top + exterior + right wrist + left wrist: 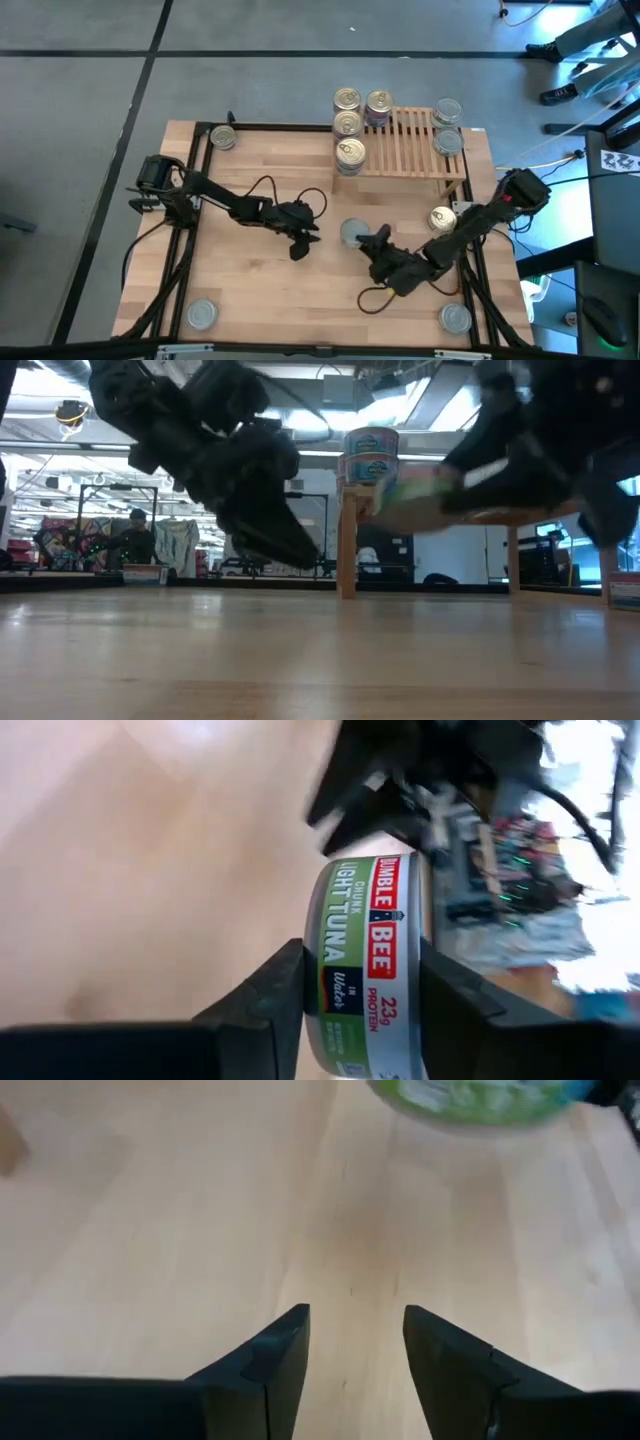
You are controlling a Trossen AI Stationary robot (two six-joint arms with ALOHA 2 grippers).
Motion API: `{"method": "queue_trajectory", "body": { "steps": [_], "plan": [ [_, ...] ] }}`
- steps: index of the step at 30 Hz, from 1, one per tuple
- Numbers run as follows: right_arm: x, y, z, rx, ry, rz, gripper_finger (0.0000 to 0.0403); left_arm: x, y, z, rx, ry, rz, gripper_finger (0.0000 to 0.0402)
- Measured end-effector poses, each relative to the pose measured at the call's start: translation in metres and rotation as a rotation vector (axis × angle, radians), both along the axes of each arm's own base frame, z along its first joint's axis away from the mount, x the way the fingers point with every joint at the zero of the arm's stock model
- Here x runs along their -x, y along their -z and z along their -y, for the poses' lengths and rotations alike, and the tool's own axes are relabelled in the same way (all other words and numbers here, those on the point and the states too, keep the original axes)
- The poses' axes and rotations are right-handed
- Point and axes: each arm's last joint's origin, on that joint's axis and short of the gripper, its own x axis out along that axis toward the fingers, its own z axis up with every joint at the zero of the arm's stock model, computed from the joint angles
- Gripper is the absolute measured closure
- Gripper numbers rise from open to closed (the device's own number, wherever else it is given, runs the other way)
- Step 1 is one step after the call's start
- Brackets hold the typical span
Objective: Stack canned seafood by type on shelf
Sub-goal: Stack the green tuna can on top of the green tuna can on the shelf
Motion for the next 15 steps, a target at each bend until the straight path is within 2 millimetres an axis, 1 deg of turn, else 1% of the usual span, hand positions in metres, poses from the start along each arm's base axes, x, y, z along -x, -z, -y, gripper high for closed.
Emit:
{"method": "queue_trajectory", "body": {
  "steps": [1,3,5,8,11,15],
  "plan": [
    [0.004,-0.005,-0.001,0.016,0.018,0.017,0.0258,0.000,-0.001,0.002,-0.011,-0.009,-0.003,0.0240],
    [0.012,-0.017,0.000,0.035,0.068,0.063,0.0259,0.005,0.006,0.006,-0.038,-0.020,-0.065,0.0240],
    [0.020,-0.029,0.005,0.056,0.114,0.091,0.0259,0.007,0.010,0.012,-0.060,-0.032,-0.085,0.0240],
    [0.031,-0.048,0.016,0.048,0.167,0.129,0.0260,0.006,0.005,0.022,-0.081,-0.041,-0.047,0.0240],
    [0.042,-0.067,0.031,0.041,0.224,0.169,0.0260,0.008,0.006,0.030,-0.114,-0.051,-0.054,0.0240],
    [0.057,-0.094,0.053,0.008,0.285,0.234,0.0260,0.009,0.005,0.035,-0.152,-0.094,-0.040,0.0240]
  ]
}}
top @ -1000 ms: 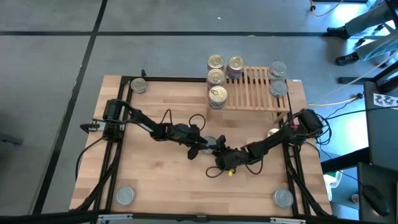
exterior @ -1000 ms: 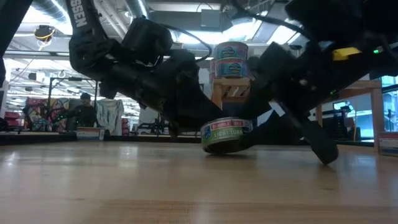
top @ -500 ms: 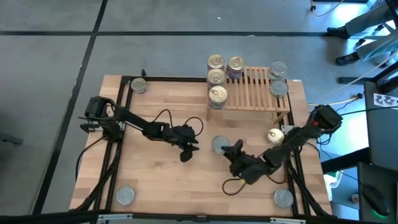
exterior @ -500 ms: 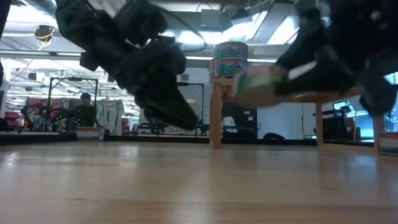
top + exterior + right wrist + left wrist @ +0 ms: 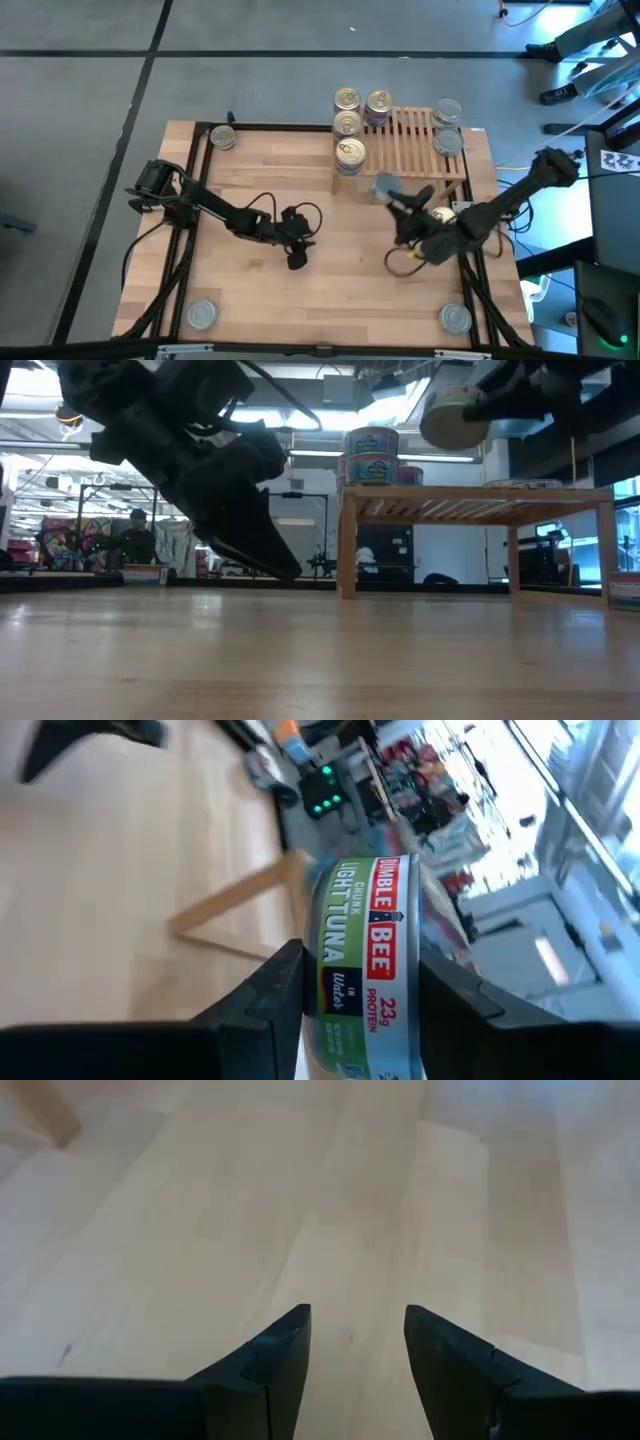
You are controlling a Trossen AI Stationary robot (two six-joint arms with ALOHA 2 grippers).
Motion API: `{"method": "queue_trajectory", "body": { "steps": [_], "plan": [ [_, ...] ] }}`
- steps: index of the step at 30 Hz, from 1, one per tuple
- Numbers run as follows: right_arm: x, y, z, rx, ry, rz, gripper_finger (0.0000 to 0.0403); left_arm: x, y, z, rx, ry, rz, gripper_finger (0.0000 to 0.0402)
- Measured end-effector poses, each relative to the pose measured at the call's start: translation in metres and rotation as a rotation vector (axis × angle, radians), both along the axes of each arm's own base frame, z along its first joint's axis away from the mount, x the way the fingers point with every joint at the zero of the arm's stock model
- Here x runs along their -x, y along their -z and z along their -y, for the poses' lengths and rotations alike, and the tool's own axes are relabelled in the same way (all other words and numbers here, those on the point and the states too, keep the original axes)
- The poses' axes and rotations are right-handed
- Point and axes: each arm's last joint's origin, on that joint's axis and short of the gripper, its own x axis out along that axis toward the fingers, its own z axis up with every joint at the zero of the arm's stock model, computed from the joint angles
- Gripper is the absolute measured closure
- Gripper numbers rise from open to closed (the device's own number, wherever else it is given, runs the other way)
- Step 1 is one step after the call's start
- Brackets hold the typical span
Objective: Stack canned seafood by type on shelf
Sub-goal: Stack the green tuna can on top of the green tuna can on the shelf
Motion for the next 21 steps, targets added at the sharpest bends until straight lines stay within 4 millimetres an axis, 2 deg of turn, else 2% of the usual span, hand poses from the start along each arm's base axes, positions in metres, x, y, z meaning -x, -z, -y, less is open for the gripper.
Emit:
{"method": "queue_trajectory", "body": {
  "steps": [8,15,18,21],
  "plan": [
    [0.025,-0.051,0.048,-0.007,0.192,0.110,0.0260,0.001,0.000,0.003,-0.030,-0.024,0.007,0.0240],
    [0.033,-0.102,0.081,-0.018,0.368,0.150,0.0260,0.001,0.000,0.003,-0.032,-0.023,0.007,0.0240],
    [0.036,-0.114,0.095,-0.103,0.390,0.147,0.0260,0.001,0.000,0.003,-0.033,-0.023,0.006,0.0240],
    [0.043,-0.117,0.108,-0.231,0.422,0.130,0.0260,0.001,0.000,0.002,-0.035,-0.023,-0.002,0.0240]
  ]
}}
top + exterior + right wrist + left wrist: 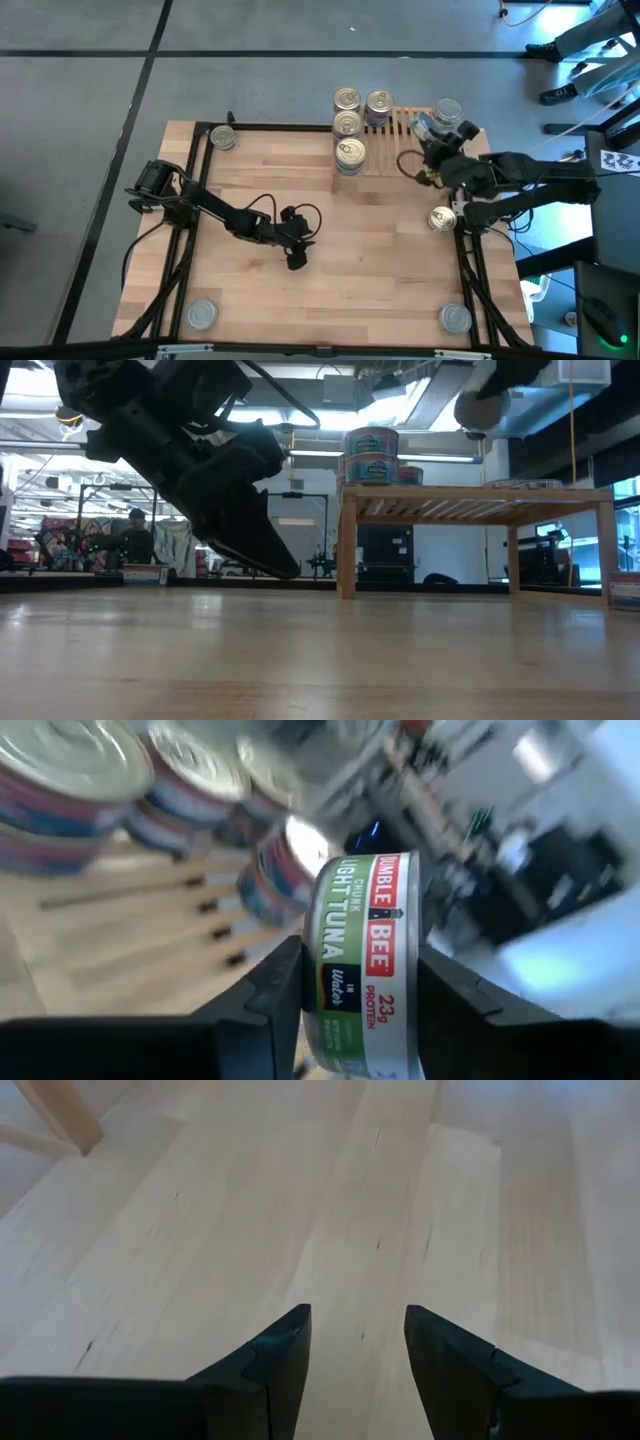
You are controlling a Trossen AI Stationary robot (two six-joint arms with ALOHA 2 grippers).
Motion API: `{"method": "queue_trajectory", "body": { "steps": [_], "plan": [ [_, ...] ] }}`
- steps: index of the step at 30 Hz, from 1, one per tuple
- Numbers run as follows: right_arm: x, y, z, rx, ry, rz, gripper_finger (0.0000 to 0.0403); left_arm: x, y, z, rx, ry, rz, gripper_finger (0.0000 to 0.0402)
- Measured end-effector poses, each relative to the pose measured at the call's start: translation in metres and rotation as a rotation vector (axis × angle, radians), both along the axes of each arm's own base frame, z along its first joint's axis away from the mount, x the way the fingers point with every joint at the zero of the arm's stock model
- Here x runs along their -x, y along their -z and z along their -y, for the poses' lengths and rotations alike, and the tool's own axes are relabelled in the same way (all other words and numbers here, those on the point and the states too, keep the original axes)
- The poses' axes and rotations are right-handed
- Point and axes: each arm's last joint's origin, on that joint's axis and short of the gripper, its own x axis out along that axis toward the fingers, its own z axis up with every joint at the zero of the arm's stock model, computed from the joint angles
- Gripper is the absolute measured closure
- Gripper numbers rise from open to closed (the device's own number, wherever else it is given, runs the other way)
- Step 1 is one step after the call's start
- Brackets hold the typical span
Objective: Stack canned seafood by type on shelf
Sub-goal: Stack the green tuna can on top of the green tuna can on the shelf
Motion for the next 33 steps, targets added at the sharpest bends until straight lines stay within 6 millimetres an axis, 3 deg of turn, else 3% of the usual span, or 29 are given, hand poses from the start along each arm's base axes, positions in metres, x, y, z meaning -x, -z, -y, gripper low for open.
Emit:
{"method": "queue_trajectory", "body": {
  "steps": [7,12,19,33],
  "plan": [
    [0.024,0.009,0.022,-0.296,0.194,-0.071,0.0260,0.001,0.001,0.000,-0.007,0.002,-0.021,0.0240],
    [0.035,0.017,0.031,-0.351,0.353,-0.141,0.0260,0.001,0.001,0.000,-0.017,0.008,-0.021,0.0240],
    [0.029,0.020,0.039,-0.315,0.429,-0.142,0.0260,0.001,0.001,0.000,-0.018,0.007,-0.020,0.0240],
    [0.014,0.050,0.062,-0.302,0.559,-0.282,0.0260,0.001,0.001,0.000,-0.018,0.008,-0.019,0.0240]
  ]
}}
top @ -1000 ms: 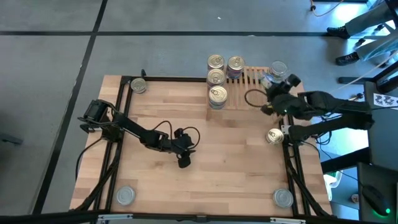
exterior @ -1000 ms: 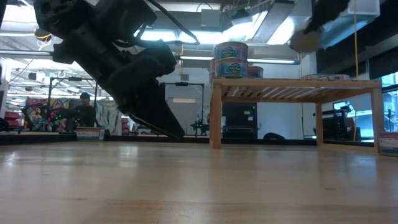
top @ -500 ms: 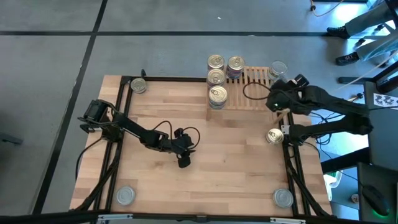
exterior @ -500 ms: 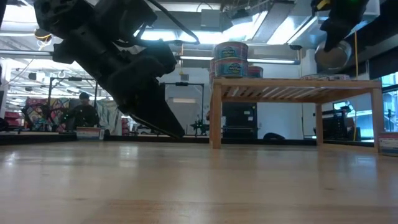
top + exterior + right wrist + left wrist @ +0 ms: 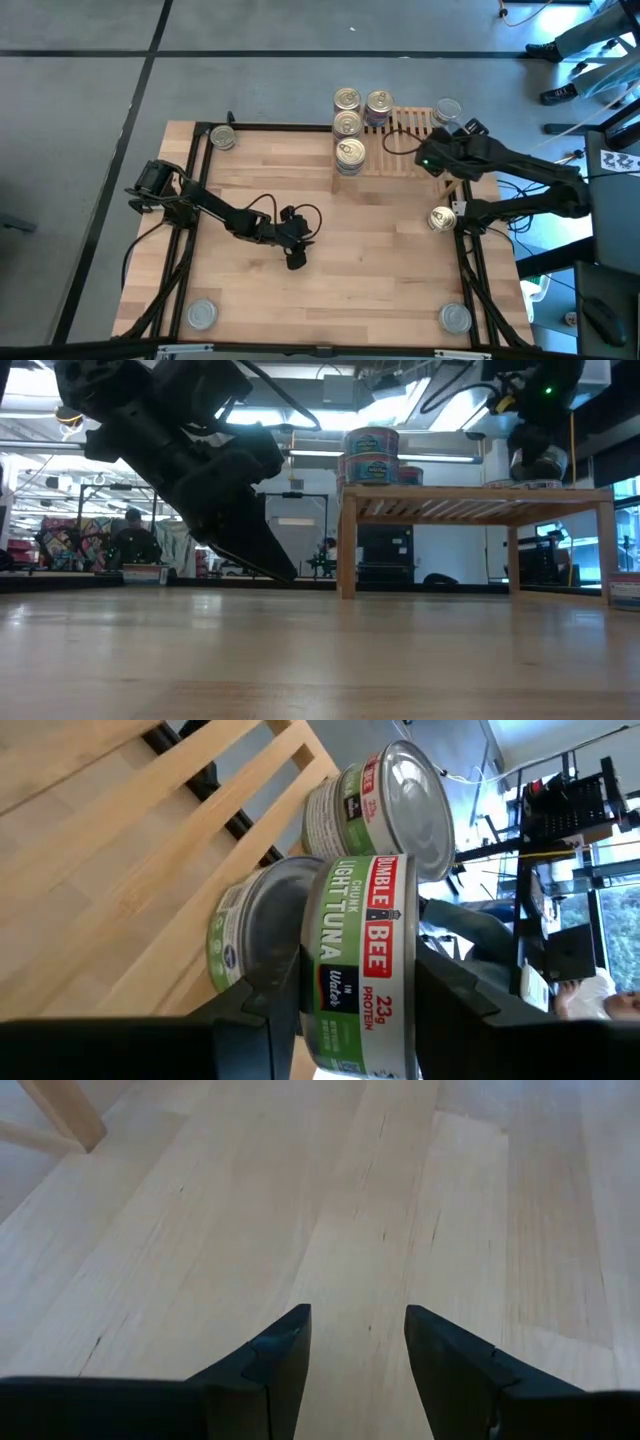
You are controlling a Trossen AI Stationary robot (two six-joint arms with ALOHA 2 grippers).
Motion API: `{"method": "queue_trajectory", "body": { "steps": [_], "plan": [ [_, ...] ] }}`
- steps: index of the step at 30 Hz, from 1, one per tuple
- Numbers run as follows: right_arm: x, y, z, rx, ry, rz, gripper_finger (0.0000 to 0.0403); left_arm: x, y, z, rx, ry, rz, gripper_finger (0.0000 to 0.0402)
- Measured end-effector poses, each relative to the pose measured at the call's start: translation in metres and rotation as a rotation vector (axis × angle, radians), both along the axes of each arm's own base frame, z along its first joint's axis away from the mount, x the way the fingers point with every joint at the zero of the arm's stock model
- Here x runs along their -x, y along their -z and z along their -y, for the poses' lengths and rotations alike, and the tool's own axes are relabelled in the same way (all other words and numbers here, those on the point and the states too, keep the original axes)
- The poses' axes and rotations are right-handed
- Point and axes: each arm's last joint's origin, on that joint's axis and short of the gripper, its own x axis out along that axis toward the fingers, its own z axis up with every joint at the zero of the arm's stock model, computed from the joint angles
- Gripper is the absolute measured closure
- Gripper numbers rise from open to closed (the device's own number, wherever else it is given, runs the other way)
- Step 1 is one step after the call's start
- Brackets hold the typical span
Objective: Stack canned seafood by type on shelf
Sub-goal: Stack the green tuna can on top of the green tuna can on the shelf
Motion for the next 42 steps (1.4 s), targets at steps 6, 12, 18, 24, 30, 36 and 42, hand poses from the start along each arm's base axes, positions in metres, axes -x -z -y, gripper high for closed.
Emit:
{"method": "queue_trajectory", "body": {
  "steps": [6,12,18,24,30,36,42],
  "plan": [
    [-0.006,0.005,0.009,-0.004,0.028,-0.034,0.0260,0.000,0.000,0.000,0.000,0.000,0.000,0.0240],
    [-0.010,0.009,0.014,-0.017,0.044,-0.062,0.0231,0.000,0.000,0.000,0.000,0.000,0.000,0.0240],
    [-0.011,0.011,0.013,-0.064,0.032,-0.050,0.0201,0.000,0.000,0.001,0.000,0.004,0.000,0.0240],
    [-0.011,0.011,0.012,-0.081,0.022,-0.054,0.0174,0.000,0.000,0.002,0.000,0.007,0.000,0.0240],
    [-0.010,0.011,0.012,-0.075,0.027,-0.060,0.0129,0.000,0.000,0.002,0.000,0.007,0.000,0.0240],
    [-0.010,0.011,0.012,-0.076,0.023,-0.064,0.0121,0.000,0.000,0.002,0.001,0.006,0.000,0.0240],
    [-0.007,0.011,0.011,-0.096,0.017,-0.104,0.0134,0.000,0.000,0.002,0.002,0.006,0.000,0.0240]
  ]
}}
